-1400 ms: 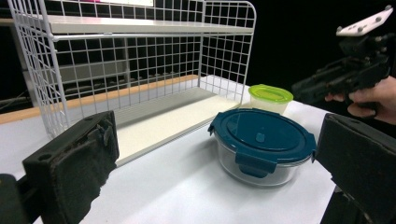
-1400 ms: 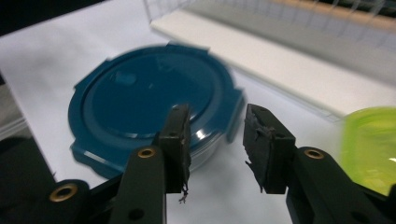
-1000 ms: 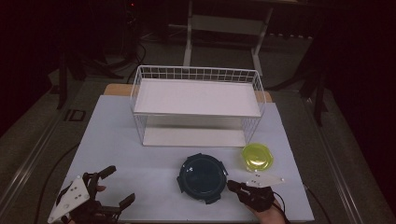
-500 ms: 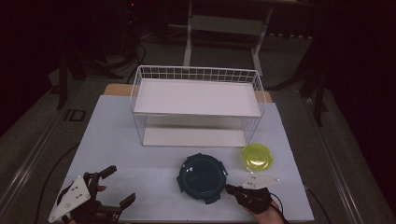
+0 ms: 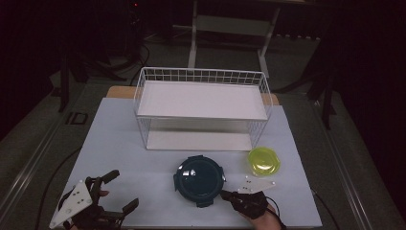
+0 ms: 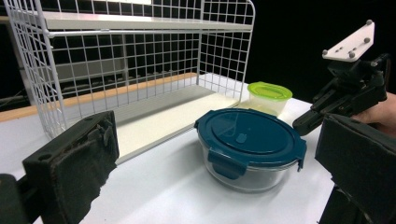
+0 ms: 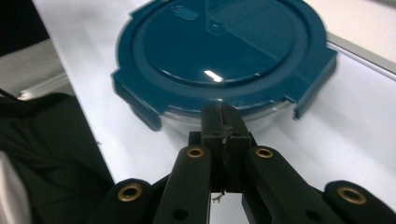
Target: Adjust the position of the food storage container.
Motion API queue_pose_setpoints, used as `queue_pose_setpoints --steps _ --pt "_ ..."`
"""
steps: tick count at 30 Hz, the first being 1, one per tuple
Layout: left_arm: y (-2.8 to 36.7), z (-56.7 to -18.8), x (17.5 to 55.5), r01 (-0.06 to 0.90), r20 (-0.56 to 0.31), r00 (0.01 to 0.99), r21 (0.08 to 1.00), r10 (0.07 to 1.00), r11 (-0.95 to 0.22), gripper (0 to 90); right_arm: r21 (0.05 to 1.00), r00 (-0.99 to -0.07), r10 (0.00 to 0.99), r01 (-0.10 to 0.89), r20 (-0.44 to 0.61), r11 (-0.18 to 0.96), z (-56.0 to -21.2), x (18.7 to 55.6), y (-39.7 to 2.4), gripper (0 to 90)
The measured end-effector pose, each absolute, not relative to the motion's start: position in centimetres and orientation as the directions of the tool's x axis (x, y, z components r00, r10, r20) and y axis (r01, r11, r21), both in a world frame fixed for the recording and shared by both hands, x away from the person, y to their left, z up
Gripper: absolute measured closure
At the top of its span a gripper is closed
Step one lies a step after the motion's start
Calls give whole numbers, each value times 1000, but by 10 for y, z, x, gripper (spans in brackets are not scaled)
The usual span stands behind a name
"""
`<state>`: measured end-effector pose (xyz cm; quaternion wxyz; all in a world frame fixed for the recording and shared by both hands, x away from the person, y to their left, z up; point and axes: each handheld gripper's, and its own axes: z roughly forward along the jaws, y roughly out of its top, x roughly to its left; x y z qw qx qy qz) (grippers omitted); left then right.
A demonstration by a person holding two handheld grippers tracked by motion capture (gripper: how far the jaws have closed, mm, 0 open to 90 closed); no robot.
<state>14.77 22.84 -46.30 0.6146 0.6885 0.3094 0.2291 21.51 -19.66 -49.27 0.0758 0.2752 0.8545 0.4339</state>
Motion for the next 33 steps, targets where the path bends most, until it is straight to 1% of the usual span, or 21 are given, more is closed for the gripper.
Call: queue_pose_setpoints --steps 1,6,8,11,14,17,22,28,33 --pt "228 -463 148 146 -65 704 988 707 -54 0 786 -841 526 409 127 463 -492 215 -194 900" --pt "227 -463 148 148 -66 707 987 704 -56 0 783 -831 547 403 97 474 -489 216 -184 900" --pt "227 -464 148 150 -67 709 987 702 -57 0 786 -826 550 418 120 455 -489 218 -185 900" --pt "227 -464 147 148 -63 710 987 702 -61 0 793 -812 574 419 108 443 -487 223 -189 900" --pt "228 -464 148 157 -72 710 986 700 -58 0 813 -764 641 420 78 402 -475 239 -203 900" --pt "227 -464 148 155 -69 711 986 699 -60 0 797 -735 673 457 89 394 -481 251 -207 900" --pt "227 -465 148 159 -73 713 985 697 -59 0 762 -735 670 492 105 421 -498 259 -202 900" --pt "225 -465 149 164 -71 716 984 694 -68 0 763 -745 659 486 106 426 -498 258 -197 900" --pt "224 -466 149 165 -69 718 984 692 -72 0 765 -755 643 489 132 418 -499 255 -192 900"
